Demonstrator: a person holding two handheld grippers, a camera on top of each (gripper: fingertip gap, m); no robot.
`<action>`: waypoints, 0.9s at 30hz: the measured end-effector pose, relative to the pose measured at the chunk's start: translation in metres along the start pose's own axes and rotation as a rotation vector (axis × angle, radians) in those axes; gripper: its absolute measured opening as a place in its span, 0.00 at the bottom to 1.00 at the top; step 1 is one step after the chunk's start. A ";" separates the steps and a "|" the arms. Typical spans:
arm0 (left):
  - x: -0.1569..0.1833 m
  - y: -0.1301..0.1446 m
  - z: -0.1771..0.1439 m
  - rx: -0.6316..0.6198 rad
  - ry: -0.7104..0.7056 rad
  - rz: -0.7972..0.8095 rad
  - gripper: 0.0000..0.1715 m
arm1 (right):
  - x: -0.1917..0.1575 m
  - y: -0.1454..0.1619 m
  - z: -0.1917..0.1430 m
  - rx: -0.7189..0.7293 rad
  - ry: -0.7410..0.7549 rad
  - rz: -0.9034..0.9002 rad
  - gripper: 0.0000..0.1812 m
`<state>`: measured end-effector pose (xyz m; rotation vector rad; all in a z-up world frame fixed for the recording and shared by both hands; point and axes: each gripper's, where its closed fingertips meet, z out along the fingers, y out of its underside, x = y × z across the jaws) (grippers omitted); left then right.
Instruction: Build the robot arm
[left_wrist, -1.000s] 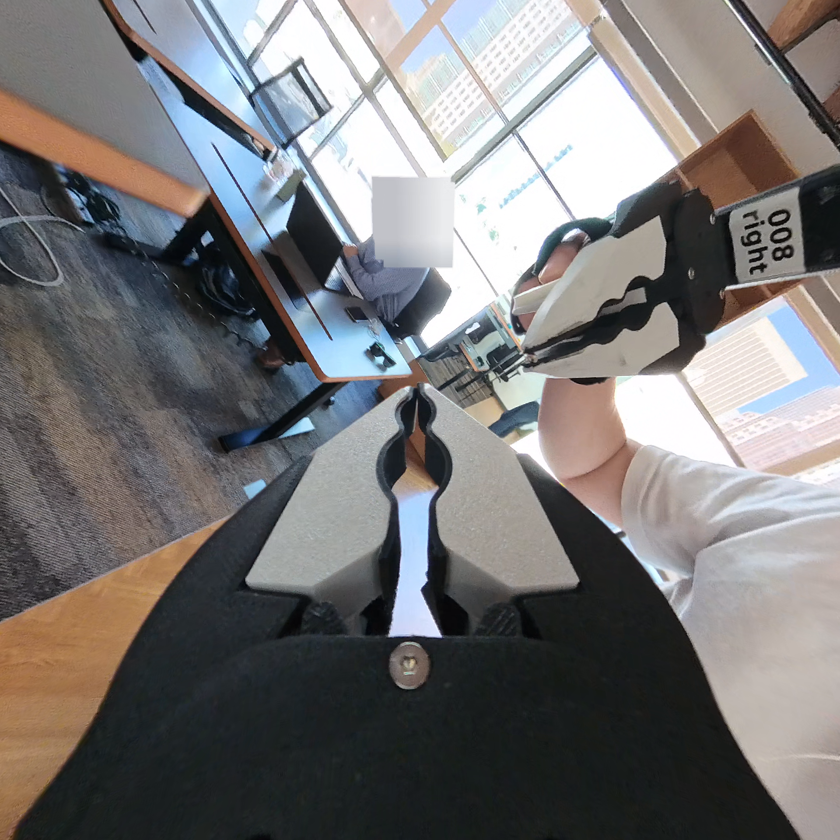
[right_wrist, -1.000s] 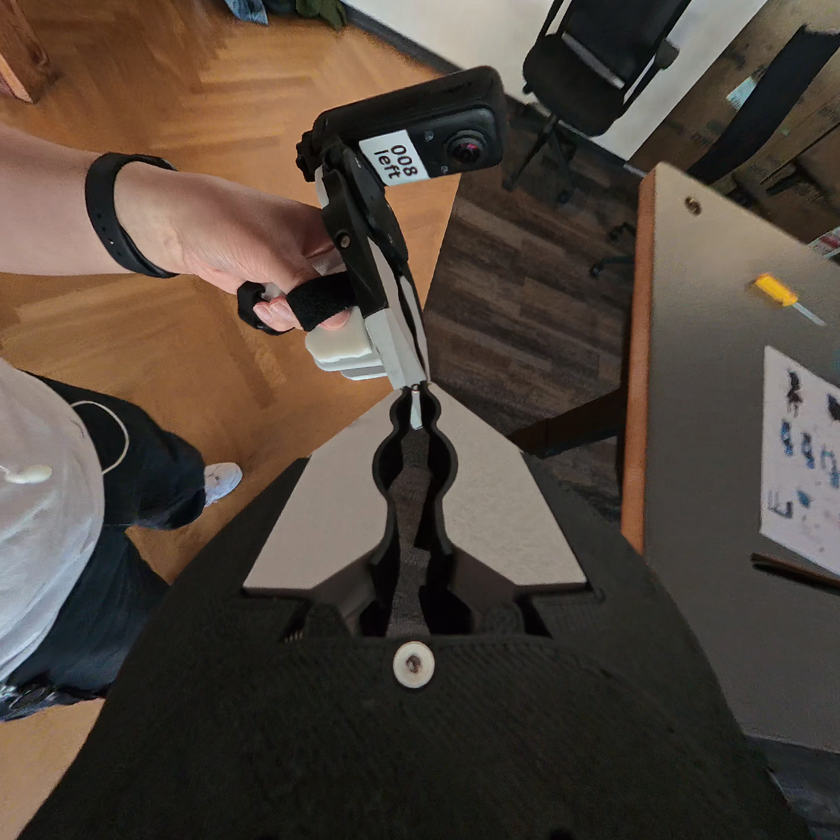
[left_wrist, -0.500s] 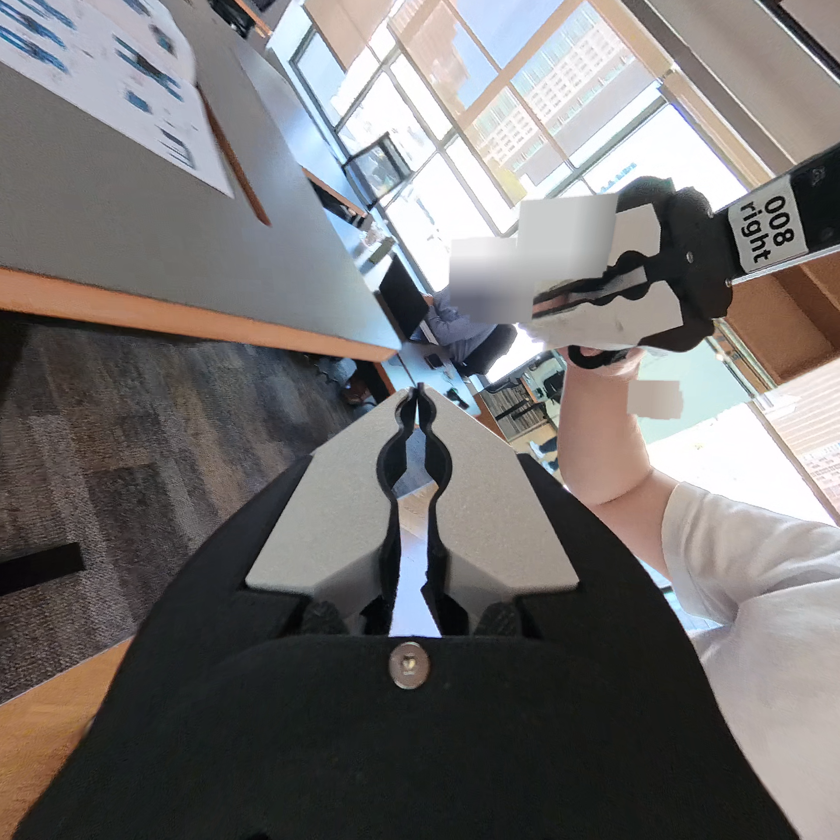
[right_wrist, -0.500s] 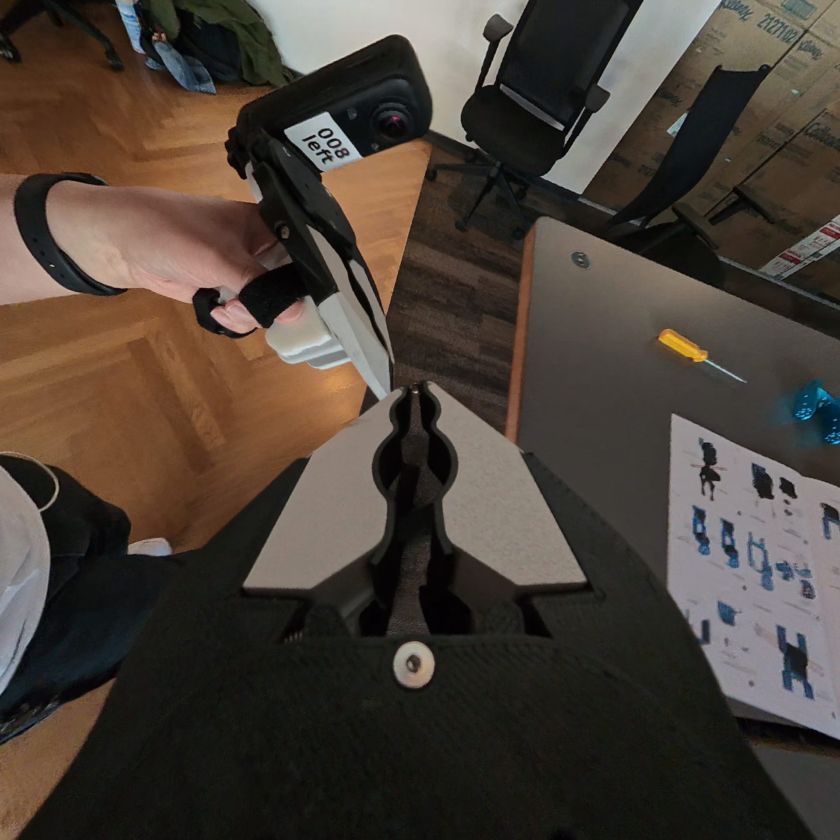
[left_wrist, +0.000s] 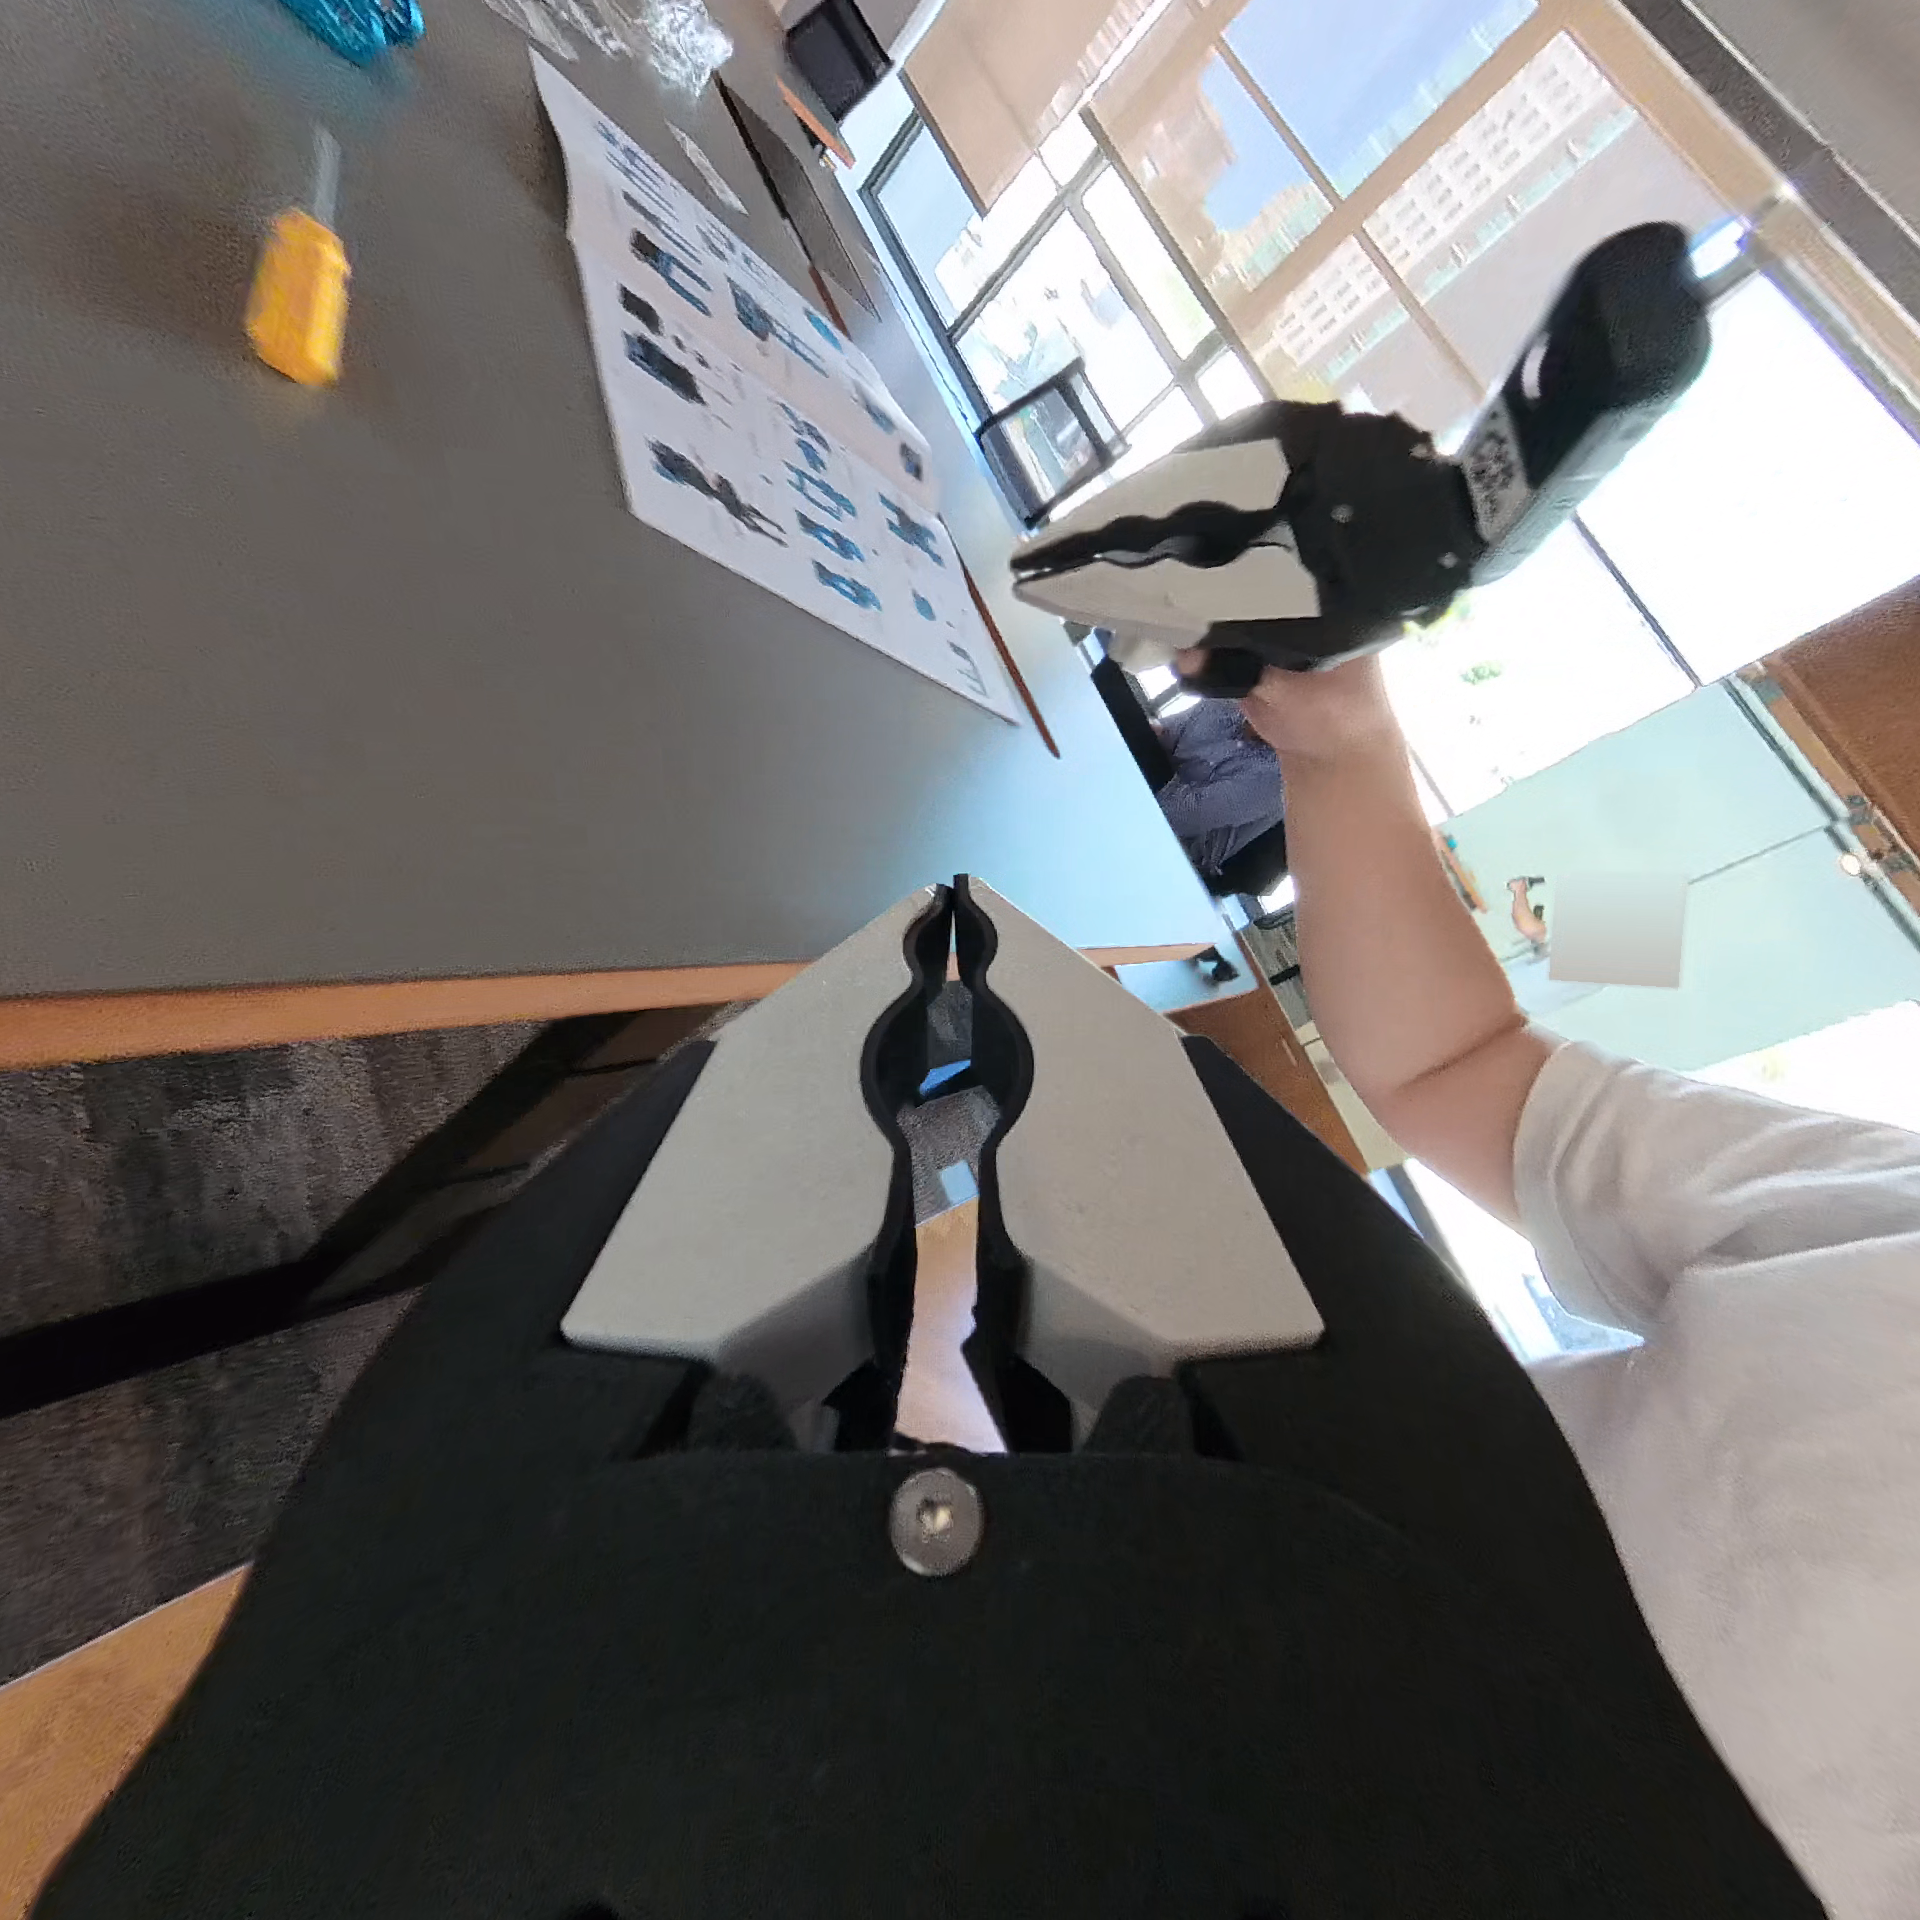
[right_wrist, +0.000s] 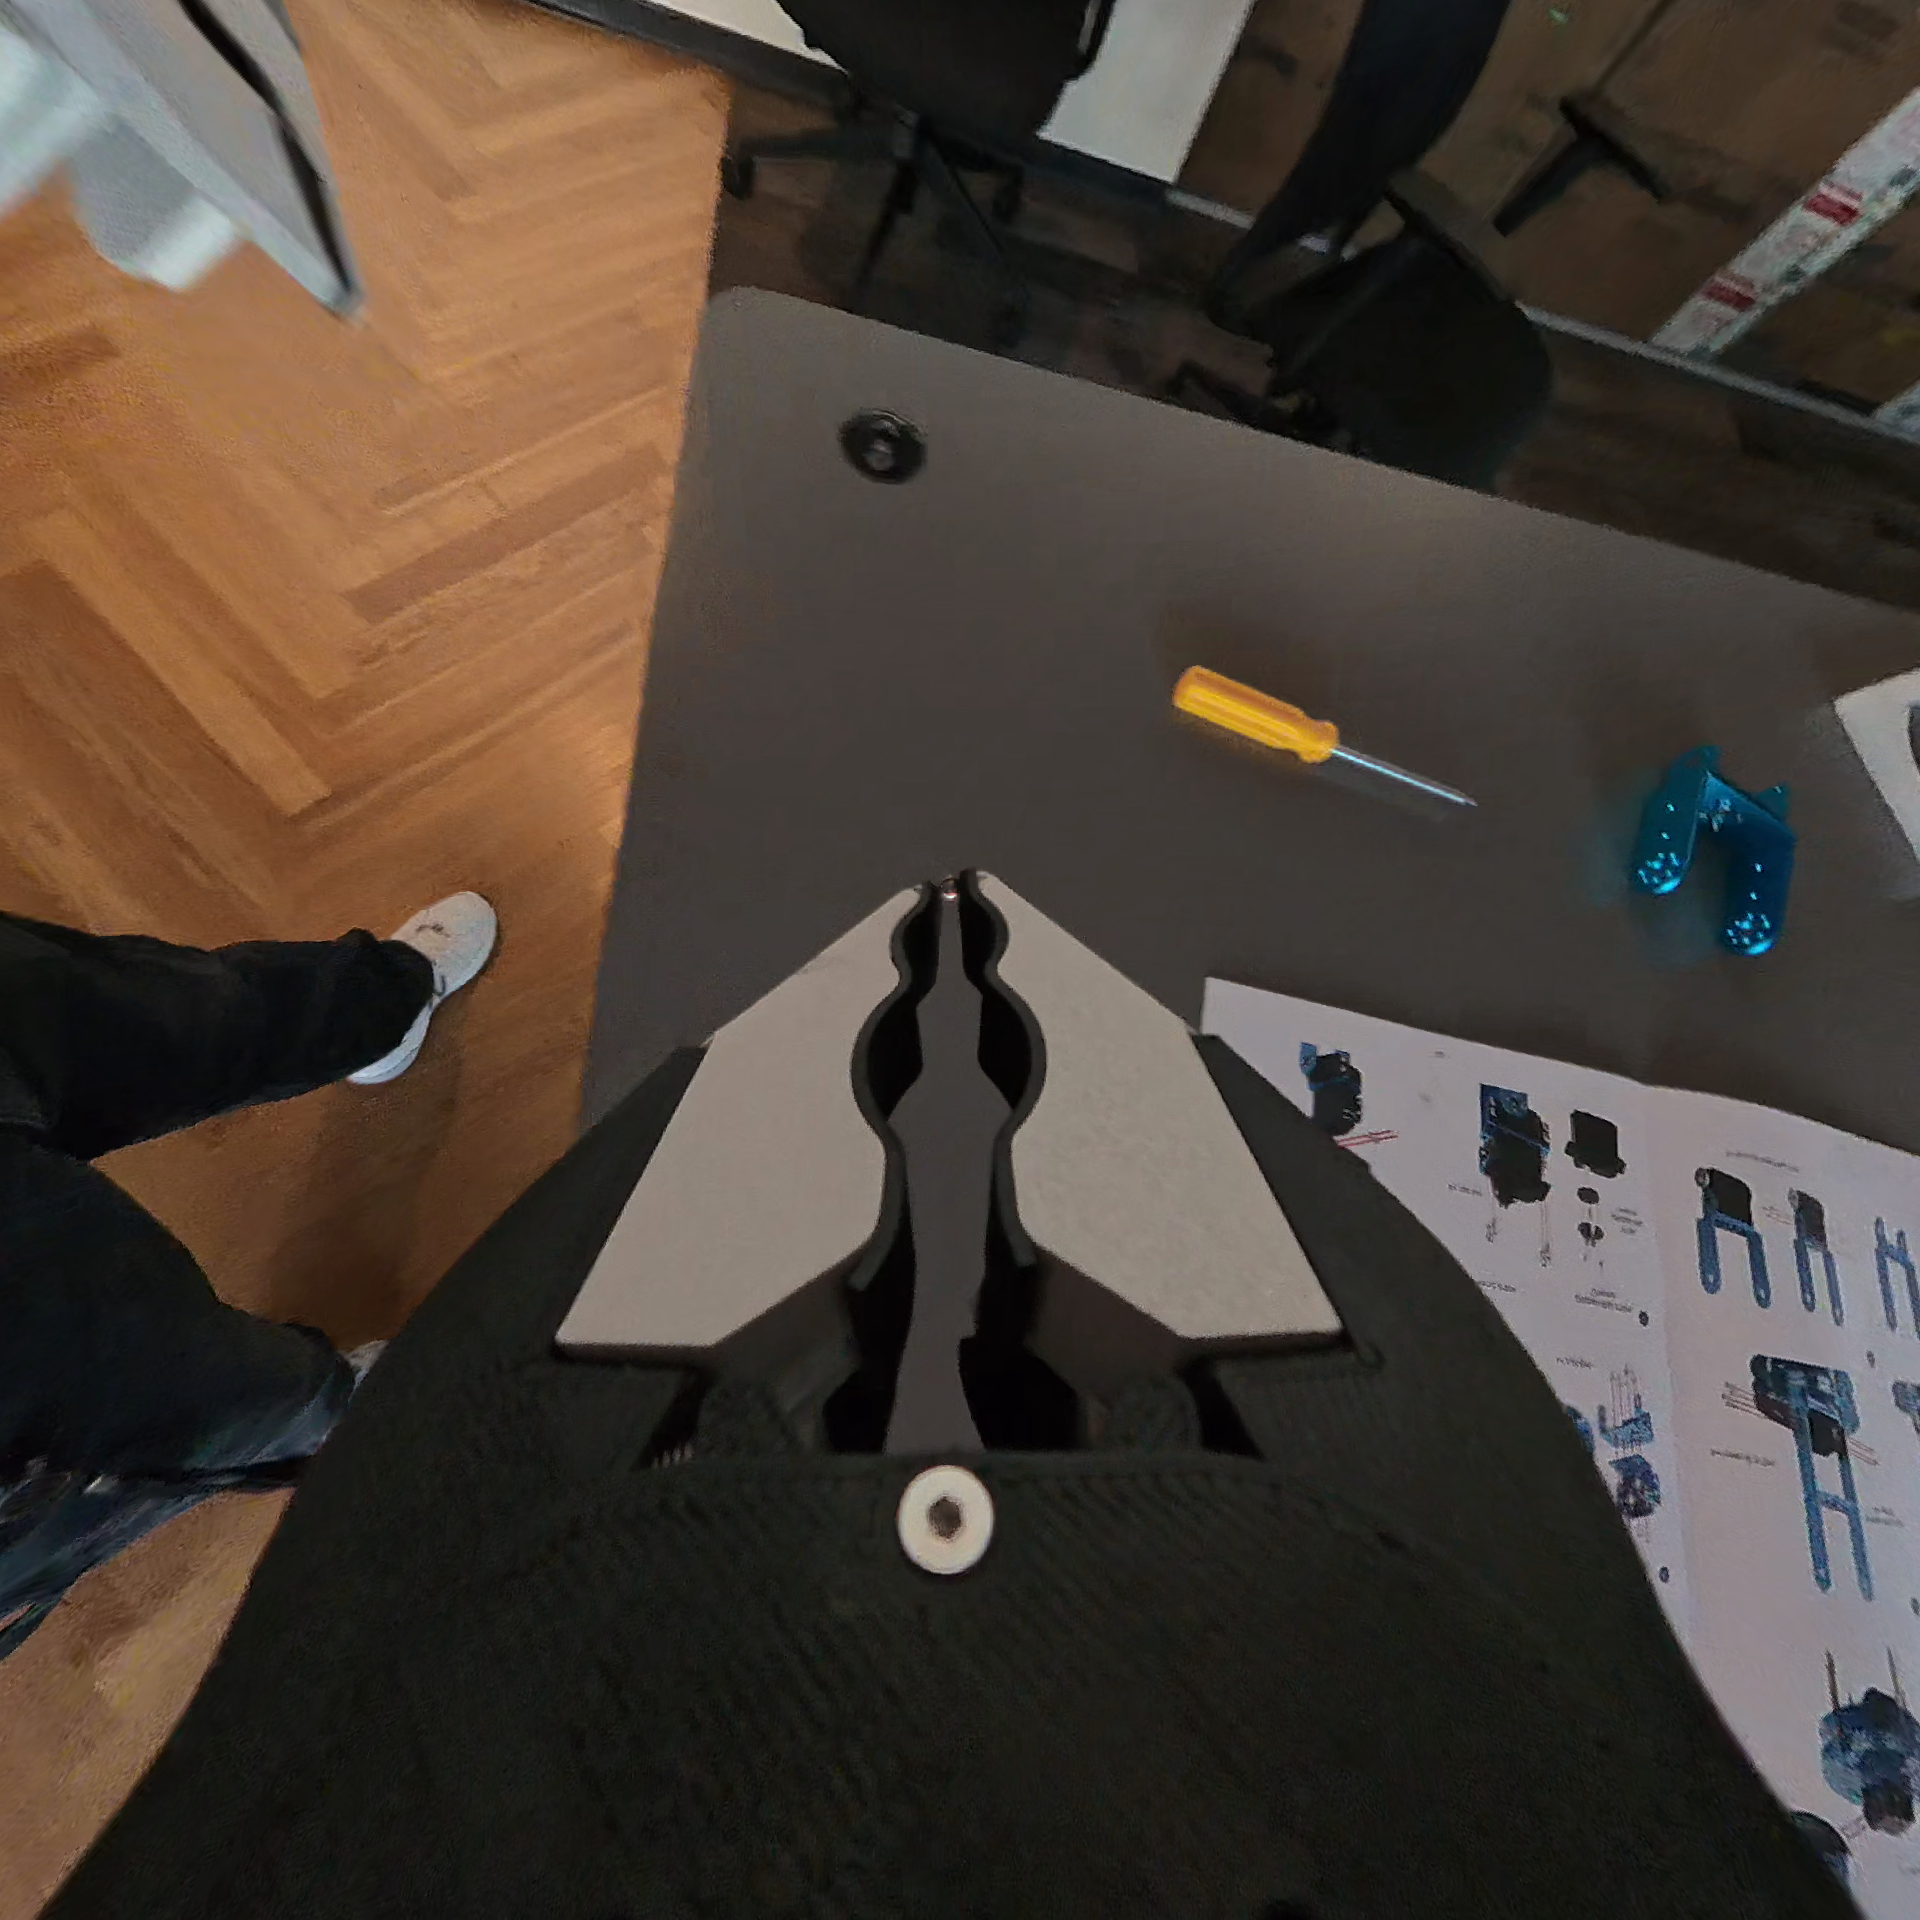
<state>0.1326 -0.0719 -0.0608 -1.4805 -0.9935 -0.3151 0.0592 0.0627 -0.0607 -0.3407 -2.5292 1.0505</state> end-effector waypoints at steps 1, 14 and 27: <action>-0.013 -0.012 -0.012 -0.012 0.008 0.016 0.00 | 0.012 0.002 0.013 -0.021 0.027 0.024 0.01; -0.131 -0.174 -0.055 -0.238 0.170 0.165 0.00 | 0.183 0.014 0.159 -0.266 0.253 0.452 0.02; -0.254 -0.287 -0.041 -0.350 0.279 0.118 0.00 | 0.260 0.056 0.213 -0.522 0.242 0.635 0.02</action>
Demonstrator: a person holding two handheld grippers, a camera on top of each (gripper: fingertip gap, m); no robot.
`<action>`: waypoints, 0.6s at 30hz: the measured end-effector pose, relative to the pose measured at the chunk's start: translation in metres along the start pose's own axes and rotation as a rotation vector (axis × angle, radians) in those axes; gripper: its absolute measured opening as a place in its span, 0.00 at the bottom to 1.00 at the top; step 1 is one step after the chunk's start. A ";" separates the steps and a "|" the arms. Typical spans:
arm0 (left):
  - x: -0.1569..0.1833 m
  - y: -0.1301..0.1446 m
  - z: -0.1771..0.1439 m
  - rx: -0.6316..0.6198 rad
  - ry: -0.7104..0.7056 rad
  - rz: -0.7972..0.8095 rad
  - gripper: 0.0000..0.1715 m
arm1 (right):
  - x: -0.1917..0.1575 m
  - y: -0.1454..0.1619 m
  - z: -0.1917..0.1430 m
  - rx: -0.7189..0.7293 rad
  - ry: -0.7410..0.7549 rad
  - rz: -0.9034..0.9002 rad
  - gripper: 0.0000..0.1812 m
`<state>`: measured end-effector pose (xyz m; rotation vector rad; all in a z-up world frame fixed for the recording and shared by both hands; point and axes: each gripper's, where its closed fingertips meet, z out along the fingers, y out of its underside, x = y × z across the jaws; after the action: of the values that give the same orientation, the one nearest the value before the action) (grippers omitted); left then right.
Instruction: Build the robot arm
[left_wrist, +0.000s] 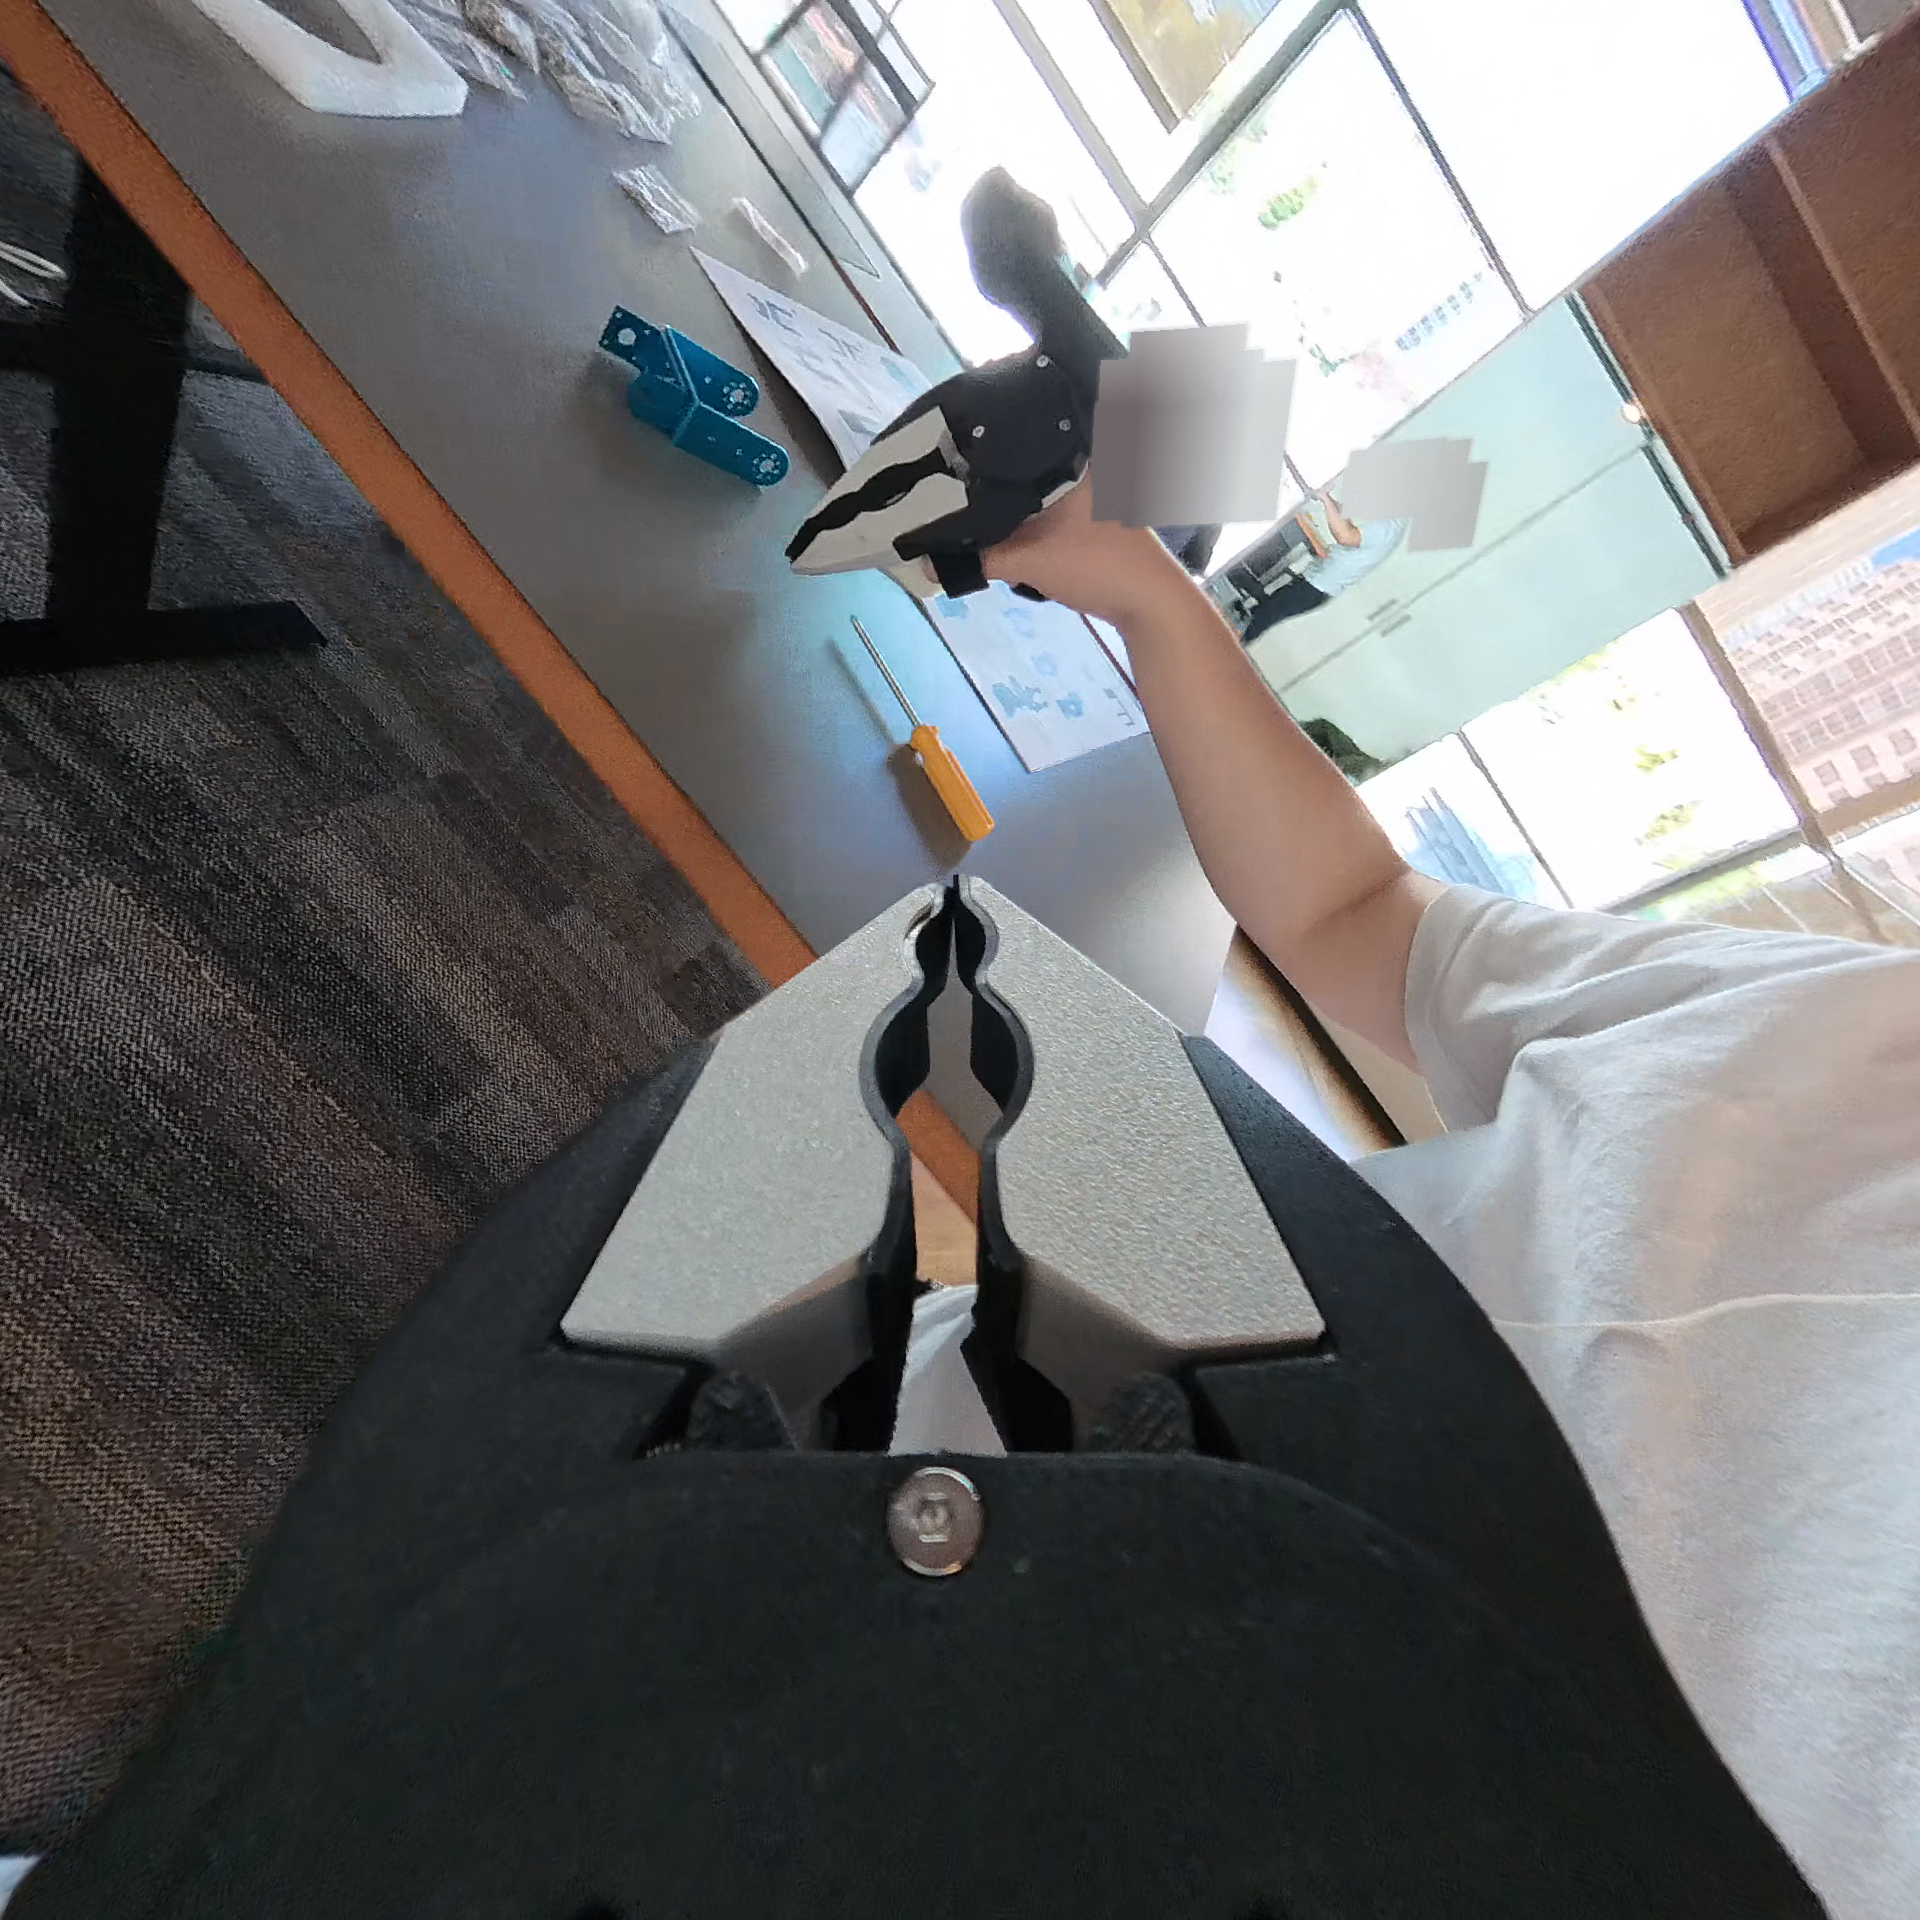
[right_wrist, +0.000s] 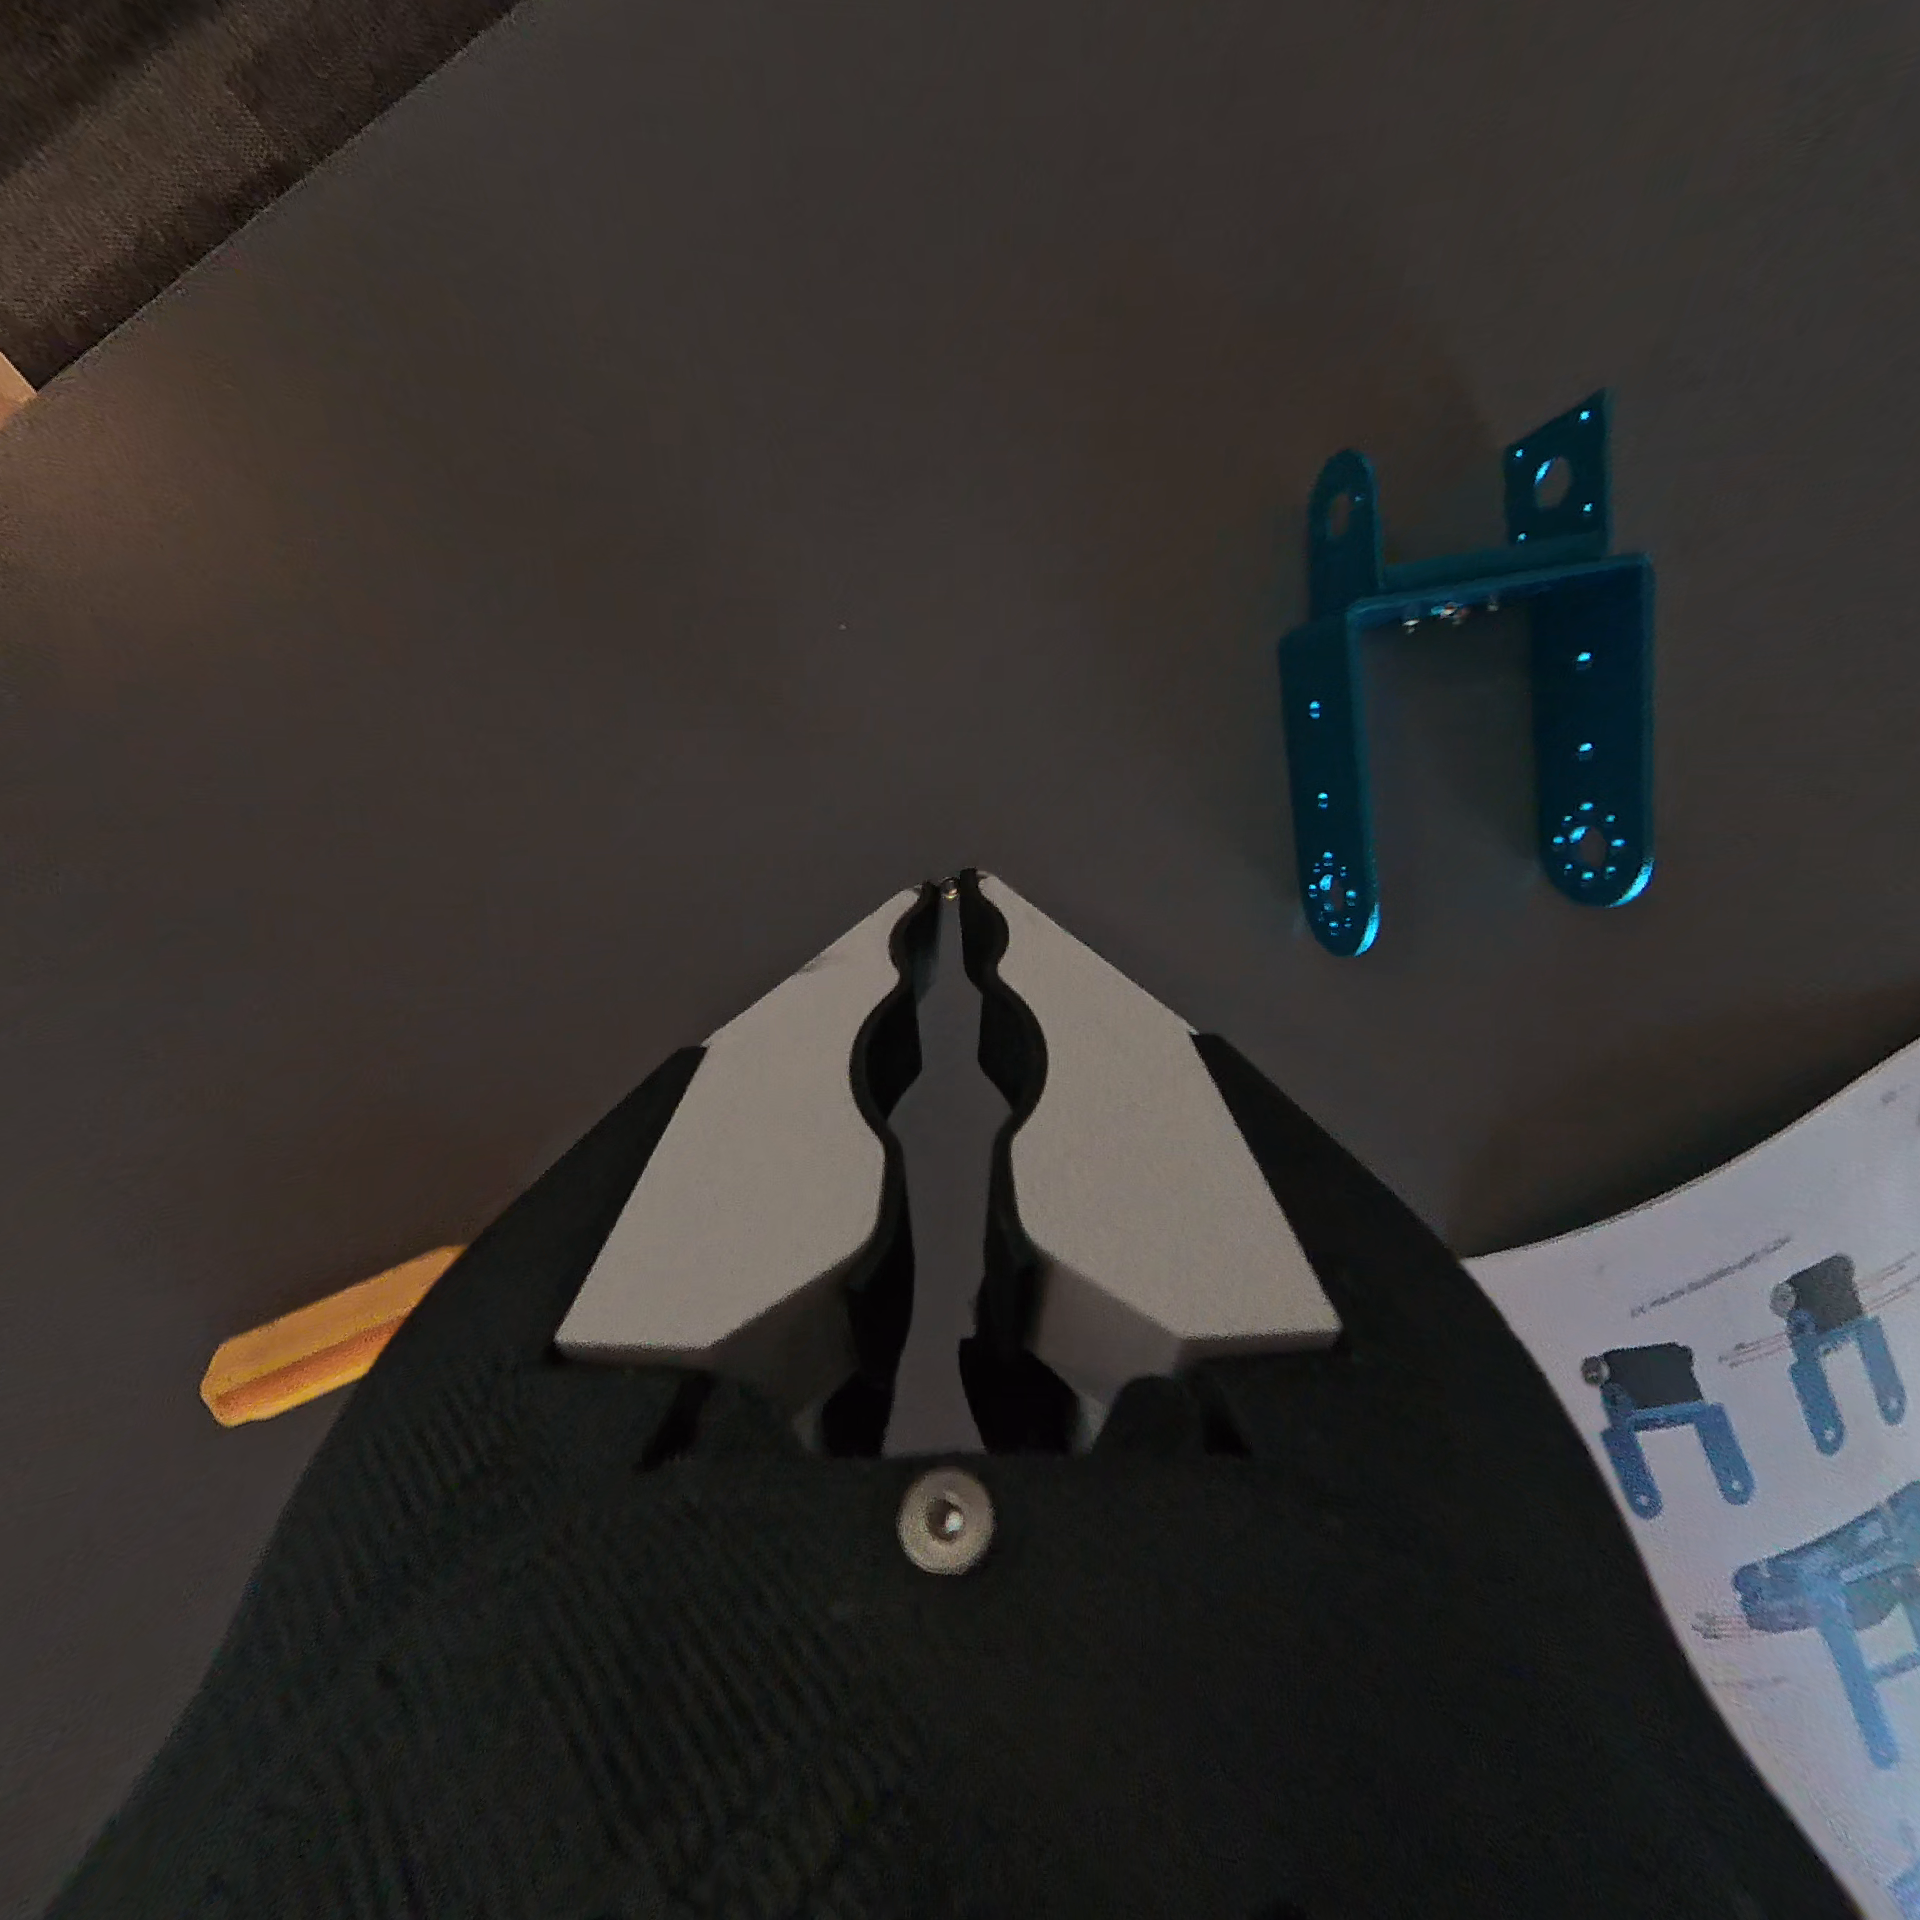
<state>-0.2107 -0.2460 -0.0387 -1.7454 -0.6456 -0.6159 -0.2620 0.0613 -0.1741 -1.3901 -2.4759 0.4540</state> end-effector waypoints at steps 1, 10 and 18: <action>-0.011 -0.007 -0.003 -0.021 0.028 0.005 0.00 | 0.000 0.002 0.002 -0.014 0.000 0.024 0.02; -0.100 -0.088 -0.029 -0.241 0.234 0.131 0.00 | 0.003 0.011 -0.006 -0.066 0.172 0.243 0.07; -0.127 -0.131 0.018 -0.355 0.363 0.245 0.00 | -0.054 -0.010 -0.067 0.366 0.378 0.632 0.13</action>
<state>-0.3908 -0.2126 -0.0417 -1.9324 -0.0677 -0.8855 -0.2172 0.0189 -0.1133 -1.8607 -1.5358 0.6533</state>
